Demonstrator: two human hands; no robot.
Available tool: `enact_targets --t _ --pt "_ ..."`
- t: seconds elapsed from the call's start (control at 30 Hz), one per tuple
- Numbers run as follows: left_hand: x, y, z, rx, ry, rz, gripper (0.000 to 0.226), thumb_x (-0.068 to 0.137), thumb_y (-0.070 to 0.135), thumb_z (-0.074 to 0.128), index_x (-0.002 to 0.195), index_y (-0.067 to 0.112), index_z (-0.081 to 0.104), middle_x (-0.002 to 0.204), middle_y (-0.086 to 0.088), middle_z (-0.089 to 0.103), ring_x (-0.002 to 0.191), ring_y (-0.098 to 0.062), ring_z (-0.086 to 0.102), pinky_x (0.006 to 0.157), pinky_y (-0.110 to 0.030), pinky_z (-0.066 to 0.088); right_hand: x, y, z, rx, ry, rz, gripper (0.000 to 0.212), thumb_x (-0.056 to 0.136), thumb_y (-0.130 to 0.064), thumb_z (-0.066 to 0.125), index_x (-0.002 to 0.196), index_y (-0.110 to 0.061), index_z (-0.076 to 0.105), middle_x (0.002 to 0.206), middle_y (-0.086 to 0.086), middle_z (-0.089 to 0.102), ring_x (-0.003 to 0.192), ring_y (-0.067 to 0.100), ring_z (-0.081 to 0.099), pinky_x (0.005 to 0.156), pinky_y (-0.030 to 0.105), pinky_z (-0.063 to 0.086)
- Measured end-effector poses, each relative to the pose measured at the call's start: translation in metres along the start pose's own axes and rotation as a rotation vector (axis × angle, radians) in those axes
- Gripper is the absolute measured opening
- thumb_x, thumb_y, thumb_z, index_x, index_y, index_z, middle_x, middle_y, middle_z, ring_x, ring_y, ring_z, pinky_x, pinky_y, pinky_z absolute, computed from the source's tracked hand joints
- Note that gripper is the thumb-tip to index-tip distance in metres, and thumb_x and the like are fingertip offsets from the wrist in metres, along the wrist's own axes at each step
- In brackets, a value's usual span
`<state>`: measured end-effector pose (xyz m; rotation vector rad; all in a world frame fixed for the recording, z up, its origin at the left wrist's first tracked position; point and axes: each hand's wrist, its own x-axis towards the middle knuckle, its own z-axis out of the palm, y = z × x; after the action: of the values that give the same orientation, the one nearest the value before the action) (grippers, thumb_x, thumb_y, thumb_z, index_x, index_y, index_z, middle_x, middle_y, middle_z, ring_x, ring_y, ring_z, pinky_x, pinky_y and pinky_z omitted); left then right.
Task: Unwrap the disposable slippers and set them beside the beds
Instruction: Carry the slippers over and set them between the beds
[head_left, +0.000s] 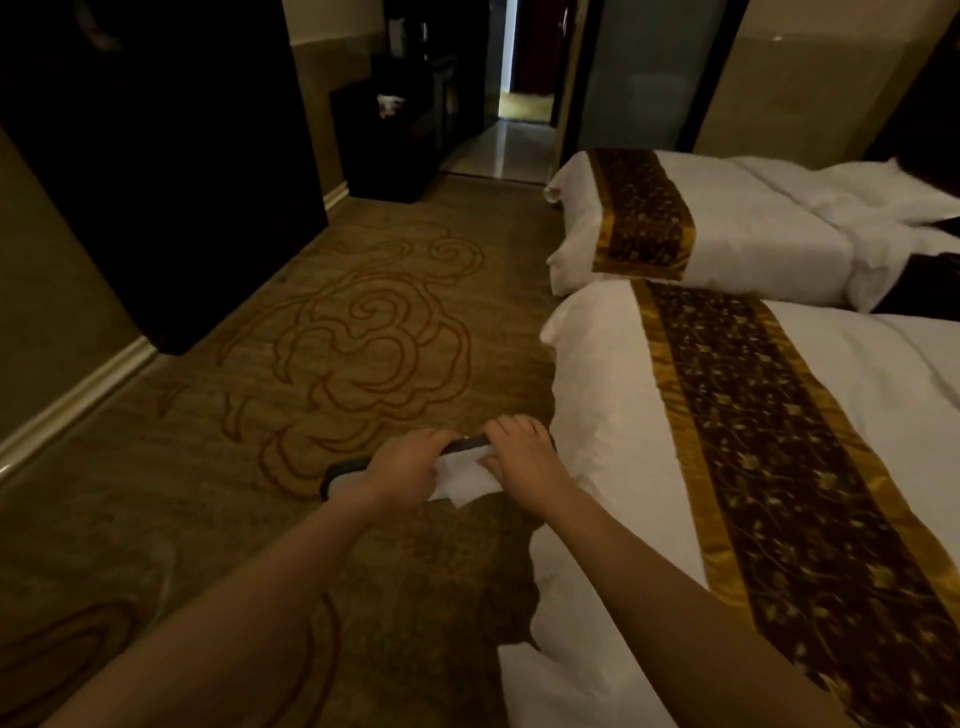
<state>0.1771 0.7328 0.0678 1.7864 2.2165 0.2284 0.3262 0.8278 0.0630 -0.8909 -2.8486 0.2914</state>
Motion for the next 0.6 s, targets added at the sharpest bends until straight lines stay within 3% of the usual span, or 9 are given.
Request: enact_targets --t 0.13,0.4,0.6 --pt "0.062 -0.038 -0.015 0.025 0.016 -0.018 0.044 0.09 0.012 0.048 0.133 0.016 0.046 0.129 -0.009 0.055 0.114 -0.027 0.053 0.09 -0.036 0.044 0.073 0.012 0.008 0.021 0.001 0.018 0.022 0.091 -0.024 0.048 0.111 -0.014 0.051 0.116 0.008 0.054 0.112 0.026 0.044 0.099 0.037 0.029" --pt "0.221 -0.109 -0.055 0.086 -0.047 -0.043 0.053 0.086 0.019 0.057 0.137 0.018 0.042 0.132 -0.008 0.054 0.117 -0.028 0.053 0.096 -0.04 0.047 0.246 0.071 0.023 0.069 -0.023 0.033 0.024 0.092 -0.026 0.048 0.115 -0.016 0.051 0.118 0.005 0.053 0.114 0.023 0.044 0.101 0.037 0.029" --pt "0.331 -0.142 -0.098 0.084 -0.055 -0.091 0.048 0.088 0.014 0.051 0.135 0.016 0.043 0.131 -0.009 0.054 0.117 -0.028 0.052 0.093 -0.038 0.047 0.368 0.116 0.006 0.071 -0.054 0.005 0.021 0.094 -0.024 0.044 0.112 -0.016 0.051 0.118 0.005 0.053 0.113 0.023 0.043 0.101 0.038 0.029"
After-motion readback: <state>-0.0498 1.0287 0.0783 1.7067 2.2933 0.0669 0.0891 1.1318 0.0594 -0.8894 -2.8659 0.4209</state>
